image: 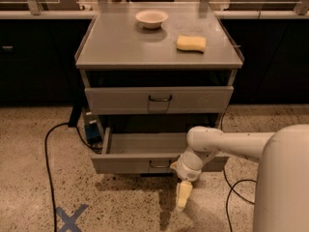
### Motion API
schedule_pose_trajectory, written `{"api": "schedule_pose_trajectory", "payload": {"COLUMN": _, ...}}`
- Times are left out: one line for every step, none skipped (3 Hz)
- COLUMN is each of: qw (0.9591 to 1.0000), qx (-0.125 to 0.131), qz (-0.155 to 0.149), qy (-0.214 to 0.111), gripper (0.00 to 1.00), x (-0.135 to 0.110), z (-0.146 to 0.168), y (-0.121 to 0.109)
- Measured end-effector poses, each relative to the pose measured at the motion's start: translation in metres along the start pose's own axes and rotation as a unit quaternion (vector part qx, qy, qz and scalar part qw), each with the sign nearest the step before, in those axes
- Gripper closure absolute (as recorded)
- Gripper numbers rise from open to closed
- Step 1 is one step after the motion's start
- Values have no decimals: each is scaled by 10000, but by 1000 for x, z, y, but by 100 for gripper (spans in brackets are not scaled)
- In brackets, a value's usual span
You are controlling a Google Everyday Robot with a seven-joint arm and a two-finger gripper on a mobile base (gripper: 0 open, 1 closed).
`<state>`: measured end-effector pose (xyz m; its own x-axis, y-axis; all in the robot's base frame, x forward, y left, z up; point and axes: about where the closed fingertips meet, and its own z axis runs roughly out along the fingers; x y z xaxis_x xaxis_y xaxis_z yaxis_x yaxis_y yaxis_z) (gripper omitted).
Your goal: Close middle drawer
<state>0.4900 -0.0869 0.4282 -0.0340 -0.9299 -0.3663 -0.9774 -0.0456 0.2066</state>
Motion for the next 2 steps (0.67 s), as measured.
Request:
{"api": "schedule_pose_trajectory", "payload": {"qw": 10000, "qx": -85, "qz": -21, "qy": 13, "gripper": 0, "x": 5, "z": 13, "y": -16}}
{"api": "schedule_pose_trajectory", "payload": {"qw": 9998, "qx": -59, "qz": -118, "qy": 161, "gripper": 0, "x": 2, "z": 20, "y": -39}}
